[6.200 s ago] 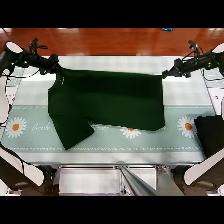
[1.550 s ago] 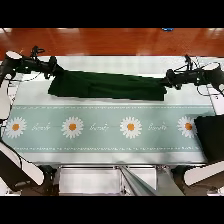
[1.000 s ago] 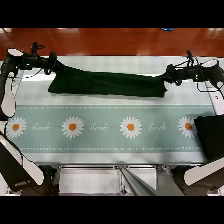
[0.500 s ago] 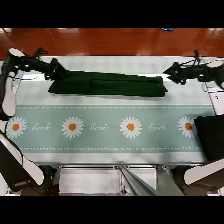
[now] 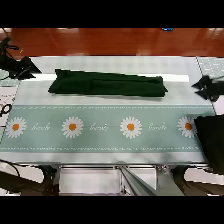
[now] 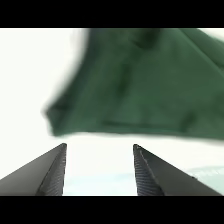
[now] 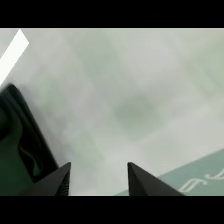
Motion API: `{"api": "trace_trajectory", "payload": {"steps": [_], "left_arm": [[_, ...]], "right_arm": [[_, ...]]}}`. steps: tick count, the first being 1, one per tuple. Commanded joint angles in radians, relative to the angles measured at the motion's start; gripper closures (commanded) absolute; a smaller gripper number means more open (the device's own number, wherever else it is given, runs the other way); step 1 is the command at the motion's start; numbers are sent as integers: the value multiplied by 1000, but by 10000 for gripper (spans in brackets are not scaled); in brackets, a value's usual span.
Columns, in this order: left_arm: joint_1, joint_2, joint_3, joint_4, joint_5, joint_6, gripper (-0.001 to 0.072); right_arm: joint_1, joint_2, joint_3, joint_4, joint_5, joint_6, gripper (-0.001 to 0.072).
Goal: Fold the shirts.
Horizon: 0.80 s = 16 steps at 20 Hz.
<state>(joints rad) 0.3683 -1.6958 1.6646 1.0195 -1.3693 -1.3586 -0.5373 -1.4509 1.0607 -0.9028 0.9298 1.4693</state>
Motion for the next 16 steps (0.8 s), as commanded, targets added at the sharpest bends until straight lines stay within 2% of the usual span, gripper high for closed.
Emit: {"api": "trace_trajectory", "payload": {"steps": [1,3,6,16], "left_arm": [[-15,185,-284,-181,155,146,197],[-34,245,-378,-237,175,195,198],[-73,259,-403,-243,105,222,198],[-108,253,-403,-243,112,221,198]], "right_arm": [[11,-20,-139,247,-61,-169,293],[53,-76,-138,379,-58,-239,292],[114,-158,-88,447,-56,-271,292],[291,-394,188,447,-10,-158,298]]}}
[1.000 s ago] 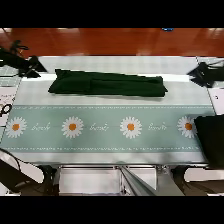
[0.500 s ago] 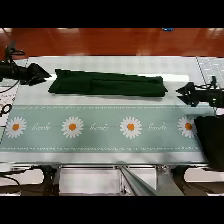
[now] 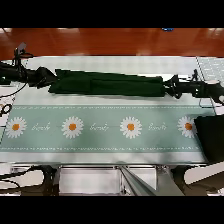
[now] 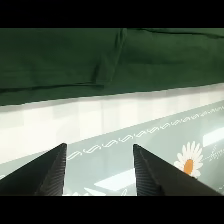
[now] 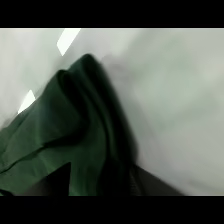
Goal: Fold the shirts.
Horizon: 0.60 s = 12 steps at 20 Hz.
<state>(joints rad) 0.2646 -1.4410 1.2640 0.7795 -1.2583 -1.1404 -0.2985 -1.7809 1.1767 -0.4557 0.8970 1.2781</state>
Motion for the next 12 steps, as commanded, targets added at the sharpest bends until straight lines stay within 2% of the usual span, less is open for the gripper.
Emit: {"api": "trace_trajectory", "payload": {"steps": [1,3,4,5,6,7,9,11,12], "left_arm": [[-8,-3,-3,-3,1,3,198],[-25,-7,-3,-3,1,3,198],[-39,-9,-3,-4,2,2,200],[-57,-11,-3,-4,0,2,211],[-78,-12,-3,-4,-6,3,347],[-103,-12,-3,-4,-13,3,659],[-168,-12,-3,-7,-8,3,688],[-266,-12,-3,-13,24,2,688],[-324,-14,-2,7,102,-52,689]], "right_arm": [[71,-78,96,0,35,33,332],[106,-85,131,1,39,1,640],[117,-85,155,0,69,-13,684],[121,-78,175,-8,115,-19,684],[121,-50,180,-40,144,-19,684],[119,-7,180,-114,162,-10,684],[120,117,172,-346,199,78,685],[119,283,113,-461,234,89,685],[119,369,72,-494,237,92,685]]}}
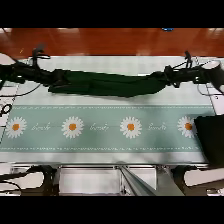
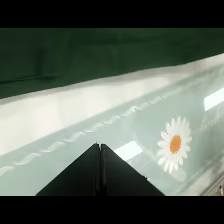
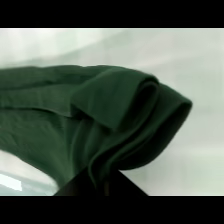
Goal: Fold the shirts.
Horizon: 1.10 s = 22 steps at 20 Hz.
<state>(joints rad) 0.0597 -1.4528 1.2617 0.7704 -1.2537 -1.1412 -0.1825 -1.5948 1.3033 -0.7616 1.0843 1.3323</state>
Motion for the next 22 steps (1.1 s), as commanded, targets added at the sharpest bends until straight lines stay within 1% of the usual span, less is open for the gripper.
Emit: {"api": "trace_trajectory", "payload": {"steps": [1,2,3,7,11,12,13,16,18,20,22], "left_arm": [[-167,-7,0,53,205,-149,689],[-215,-19,7,71,291,-203,689],[-257,-42,31,68,311,-217,689],[-460,-191,178,68,269,-219,689],[-641,-366,322,64,226,-323,689],[-689,-402,344,28,198,-326,688],[-733,-426,349,-15,183,-310,688],[-863,-476,349,-80,196,-304,688],[-922,-488,349,-100,187,-304,688],[-946,-482,349,-100,175,-299,688],[-907,-464,349,-97,140,-287,688]], "right_arm": [[3,277,-106,-206,51,44,685],[3,363,-151,-214,59,47,685],[3,448,-195,-219,77,61,685],[3,782,-328,-218,150,126,685],[4,1011,-367,-221,204,216,685],[4,1043,-367,-221,214,227,684],[4,1069,-367,-221,223,232,684],[4,1089,-367,-208,258,232,684],[4,1089,-367,-171,267,225,684],[4,1088,-367,-159,266,219,684],[4,1088,-367,-160,244,220,684]]}}
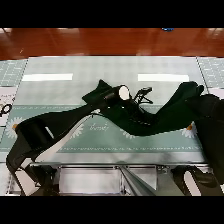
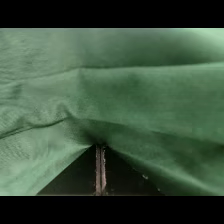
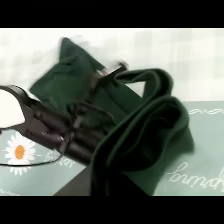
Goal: Fold the shirts.
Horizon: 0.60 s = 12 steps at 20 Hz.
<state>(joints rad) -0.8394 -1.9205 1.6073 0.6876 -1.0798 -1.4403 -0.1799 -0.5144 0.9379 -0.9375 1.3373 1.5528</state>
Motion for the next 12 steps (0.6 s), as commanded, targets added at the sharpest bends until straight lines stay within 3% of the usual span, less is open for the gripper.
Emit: {"api": "trace_trajectory", "payload": {"steps": [1,3,6,12], "left_arm": [[33,19,3,-8,-70,18,688],[146,81,-6,69,-145,18,688],[341,270,-133,186,-127,18,688],[789,766,-587,219,-65,113,688]], "right_arm": [[1,4,-1,22,-14,-4,684],[21,-19,-1,39,-13,-13,684],[138,-100,-1,83,-105,-12,684],[518,-482,31,139,-566,-13,684]]}}
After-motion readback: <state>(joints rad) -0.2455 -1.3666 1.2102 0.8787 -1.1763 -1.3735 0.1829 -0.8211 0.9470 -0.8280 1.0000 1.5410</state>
